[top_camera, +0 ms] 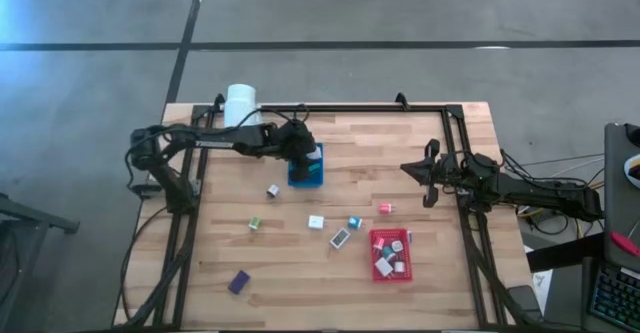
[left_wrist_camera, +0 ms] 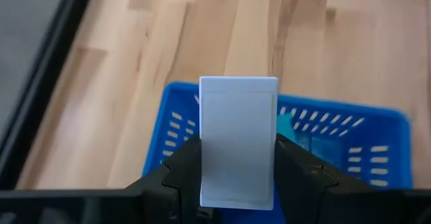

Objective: Pick & Place Office items
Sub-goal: Put the left white digital clock into the blue bin

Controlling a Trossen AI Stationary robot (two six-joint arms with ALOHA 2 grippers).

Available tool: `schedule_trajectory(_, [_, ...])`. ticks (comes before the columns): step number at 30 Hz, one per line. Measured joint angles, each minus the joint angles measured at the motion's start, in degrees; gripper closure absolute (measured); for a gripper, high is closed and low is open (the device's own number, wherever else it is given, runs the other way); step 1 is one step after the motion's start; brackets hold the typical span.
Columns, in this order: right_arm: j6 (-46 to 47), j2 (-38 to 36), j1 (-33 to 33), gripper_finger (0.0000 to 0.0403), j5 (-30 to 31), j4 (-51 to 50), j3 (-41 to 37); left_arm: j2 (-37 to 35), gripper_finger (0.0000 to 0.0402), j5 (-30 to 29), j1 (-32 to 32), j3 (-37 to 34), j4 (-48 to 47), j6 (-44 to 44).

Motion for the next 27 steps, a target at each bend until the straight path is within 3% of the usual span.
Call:
schedule_trajectory(13, [0.0, 0.0, 0.0, 0.0394, 0.0, -0.1, 0.0, 6.8, 0.0255, 0.0, 2.5, -0.1, 0.1, 0.1])
schedule_trajectory(25, [0.0, 0.1, 0.0, 0.0394, 0.0, -0.2, 0.0, 7.4, 0.0255, 0.0, 2.7, -0.2, 0.2, 0.8])
schedule_trajectory(27, [0.0, 0.1, 0.0, 0.0394, 0.0, -0.2, 0.0, 7.4, 0.0239, 0.1, 2.7, -0.2, 0.0, 0.8])
